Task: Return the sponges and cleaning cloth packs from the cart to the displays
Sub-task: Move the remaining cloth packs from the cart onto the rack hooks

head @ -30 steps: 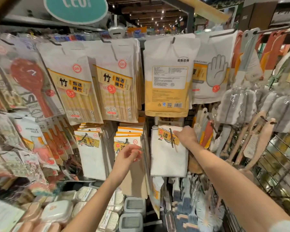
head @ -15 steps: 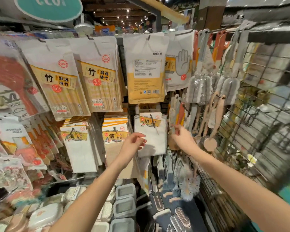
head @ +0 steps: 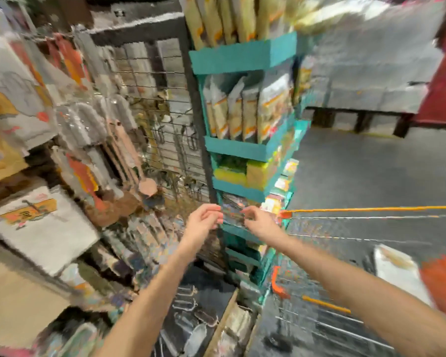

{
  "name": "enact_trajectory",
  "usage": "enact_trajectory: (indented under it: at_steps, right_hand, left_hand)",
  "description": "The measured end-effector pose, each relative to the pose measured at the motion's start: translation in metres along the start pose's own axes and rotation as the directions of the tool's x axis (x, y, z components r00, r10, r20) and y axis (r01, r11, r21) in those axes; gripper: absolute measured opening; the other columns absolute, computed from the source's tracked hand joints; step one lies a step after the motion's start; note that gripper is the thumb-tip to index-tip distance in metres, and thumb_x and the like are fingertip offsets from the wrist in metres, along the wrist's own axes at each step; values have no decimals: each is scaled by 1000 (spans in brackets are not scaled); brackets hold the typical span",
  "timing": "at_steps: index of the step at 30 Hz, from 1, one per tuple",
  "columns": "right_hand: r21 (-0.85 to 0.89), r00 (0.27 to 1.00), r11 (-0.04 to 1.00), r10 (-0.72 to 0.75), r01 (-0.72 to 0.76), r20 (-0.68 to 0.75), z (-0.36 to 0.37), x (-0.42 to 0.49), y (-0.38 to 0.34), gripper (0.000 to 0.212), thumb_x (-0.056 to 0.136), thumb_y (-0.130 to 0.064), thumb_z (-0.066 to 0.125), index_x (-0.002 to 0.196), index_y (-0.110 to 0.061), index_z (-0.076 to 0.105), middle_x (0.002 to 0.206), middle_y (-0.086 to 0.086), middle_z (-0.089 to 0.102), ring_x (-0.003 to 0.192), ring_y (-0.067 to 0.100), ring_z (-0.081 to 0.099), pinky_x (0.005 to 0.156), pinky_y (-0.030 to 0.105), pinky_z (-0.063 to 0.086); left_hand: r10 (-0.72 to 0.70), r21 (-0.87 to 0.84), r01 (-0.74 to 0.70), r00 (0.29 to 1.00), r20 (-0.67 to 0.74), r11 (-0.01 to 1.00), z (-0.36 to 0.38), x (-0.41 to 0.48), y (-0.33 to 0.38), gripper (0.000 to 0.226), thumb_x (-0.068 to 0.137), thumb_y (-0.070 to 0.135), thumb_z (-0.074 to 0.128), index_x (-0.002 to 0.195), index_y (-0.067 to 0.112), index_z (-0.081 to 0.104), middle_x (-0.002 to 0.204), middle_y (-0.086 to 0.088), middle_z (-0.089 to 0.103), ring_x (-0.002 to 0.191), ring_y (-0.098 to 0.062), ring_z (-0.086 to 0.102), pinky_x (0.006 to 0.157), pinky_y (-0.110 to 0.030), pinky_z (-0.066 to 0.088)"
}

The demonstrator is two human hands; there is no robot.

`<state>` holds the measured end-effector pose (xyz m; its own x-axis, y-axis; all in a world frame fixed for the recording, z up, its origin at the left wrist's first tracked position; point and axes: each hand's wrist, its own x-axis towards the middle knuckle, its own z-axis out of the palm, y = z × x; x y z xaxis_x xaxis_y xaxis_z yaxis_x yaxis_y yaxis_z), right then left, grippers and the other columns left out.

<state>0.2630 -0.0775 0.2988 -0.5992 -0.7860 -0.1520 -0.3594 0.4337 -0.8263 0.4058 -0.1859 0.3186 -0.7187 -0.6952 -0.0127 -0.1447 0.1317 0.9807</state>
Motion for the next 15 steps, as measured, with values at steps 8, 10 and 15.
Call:
enact_trajectory:
  at_steps: [8,10,15]
  right_hand:
    - [90,910,934,358,-346,-211,-154,-48,174,34,90,-4,53,123,-5,57,121,13,62,112,24,57,78,23,40]
    - [96,888,913,407,-395,-214,-189,-53,230,32,87,-5,54,118,-8,60,116,12,66,104,23,61,81,24,45]
    - [92,856,877,481,-472,-189,-252,-59,342,24,81,-3,56,104,-6,63,97,12,68,86,22,61,79,30,50]
  left_hand:
    - [-86,-21,96,952,293,995,226,28,-8,17,91,-7,52,87,8,57,67,3,67,51,2,61,52,-11,47]
    - [-113,-24,127,942,316,992,289,42,-11,19,91,-9,53,85,8,58,58,7,67,49,2,61,50,-10,47]
    - [-173,0,186,917,360,983,405,65,-29,18,91,-8,50,89,8,57,60,5,67,49,3,60,51,-14,43]
